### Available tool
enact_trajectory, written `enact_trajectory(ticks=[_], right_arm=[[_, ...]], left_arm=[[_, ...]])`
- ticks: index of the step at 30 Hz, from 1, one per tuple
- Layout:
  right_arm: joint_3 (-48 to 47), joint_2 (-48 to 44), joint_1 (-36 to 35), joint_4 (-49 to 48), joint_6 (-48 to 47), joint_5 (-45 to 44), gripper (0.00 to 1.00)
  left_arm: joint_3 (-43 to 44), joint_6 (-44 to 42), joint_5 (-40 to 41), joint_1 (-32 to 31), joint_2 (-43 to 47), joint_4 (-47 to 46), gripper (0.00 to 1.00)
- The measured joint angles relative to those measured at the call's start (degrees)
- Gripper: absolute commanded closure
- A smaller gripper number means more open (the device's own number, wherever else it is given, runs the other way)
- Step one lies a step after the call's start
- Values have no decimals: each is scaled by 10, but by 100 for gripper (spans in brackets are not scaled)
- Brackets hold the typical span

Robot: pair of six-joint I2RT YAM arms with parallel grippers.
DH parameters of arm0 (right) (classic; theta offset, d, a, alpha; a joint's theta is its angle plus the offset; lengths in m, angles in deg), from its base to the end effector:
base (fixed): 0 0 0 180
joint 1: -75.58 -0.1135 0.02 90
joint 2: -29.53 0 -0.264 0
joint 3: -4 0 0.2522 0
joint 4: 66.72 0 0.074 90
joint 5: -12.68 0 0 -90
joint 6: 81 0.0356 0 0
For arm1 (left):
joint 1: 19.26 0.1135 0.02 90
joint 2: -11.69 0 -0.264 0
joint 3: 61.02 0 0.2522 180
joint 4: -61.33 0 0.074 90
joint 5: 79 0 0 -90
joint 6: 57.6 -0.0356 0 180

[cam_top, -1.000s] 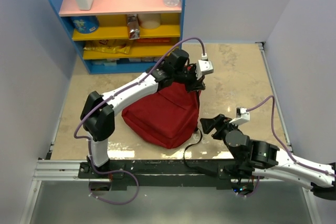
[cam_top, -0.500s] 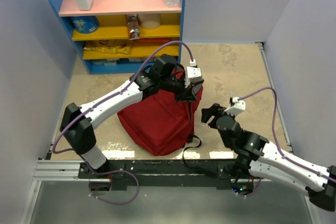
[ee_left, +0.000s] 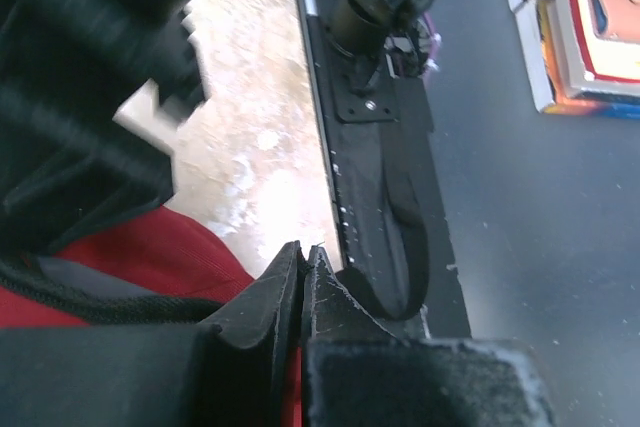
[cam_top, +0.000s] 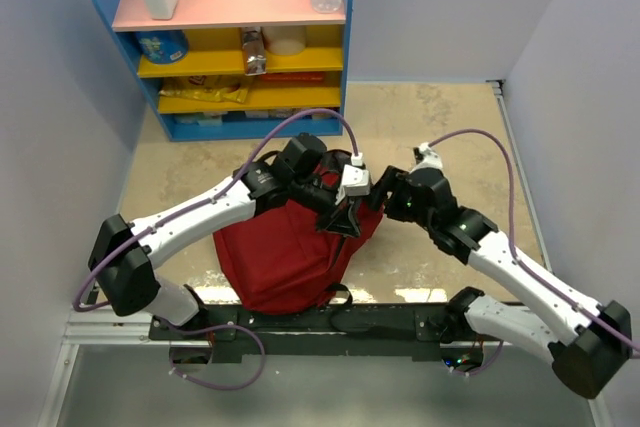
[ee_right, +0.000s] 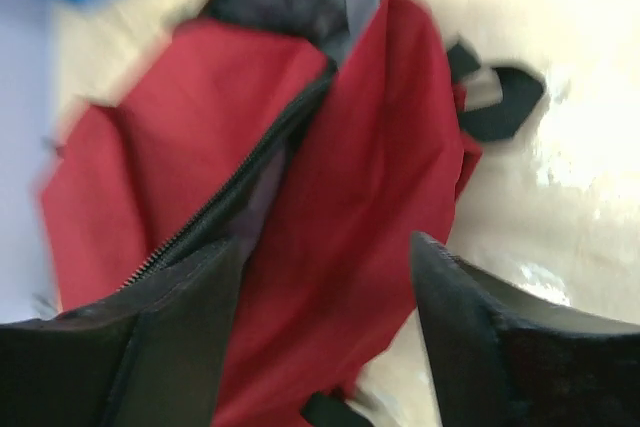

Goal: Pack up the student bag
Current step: Zip the student bag at the center of the board.

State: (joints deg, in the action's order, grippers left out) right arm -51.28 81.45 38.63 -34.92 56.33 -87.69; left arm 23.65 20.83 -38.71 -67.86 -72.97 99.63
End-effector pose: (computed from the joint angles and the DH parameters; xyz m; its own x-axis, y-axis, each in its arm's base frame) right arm 0.1675 0.1180 0.2842 -0.5997 0.4539 -0.6590 -0.0352 0.8078 0.5884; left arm 0.1938 -0.2608 0.3163 -0.2248 0.4511 -0.8637 0.9453 -0.1142 -0.3056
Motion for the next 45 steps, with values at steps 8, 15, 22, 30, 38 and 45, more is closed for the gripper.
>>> enact_trajectory(ticks=[8,15,22,30,38,45], right_arm=[[8,54,7,35,-30,75,45],[-78,202,9,-6,-89,136,36],[-94,209,-8,0,-154,112,35],[-123,278,-66,71,-195,-12,48],[-160,280,-66,106,-195,-58,100],[-178,273,-43,124,-207,-71,100]], left_arm=[[-28,-19,-2,-16,10,-5,100],[-74,-70,14,-34,30,-9,100],[-102,-93,26,-36,32,-13,100],[-102,-96,32,-36,32,-14,100],[-103,-103,35,-36,36,-22,100],[-108,-104,42,-36,47,-33,100]])
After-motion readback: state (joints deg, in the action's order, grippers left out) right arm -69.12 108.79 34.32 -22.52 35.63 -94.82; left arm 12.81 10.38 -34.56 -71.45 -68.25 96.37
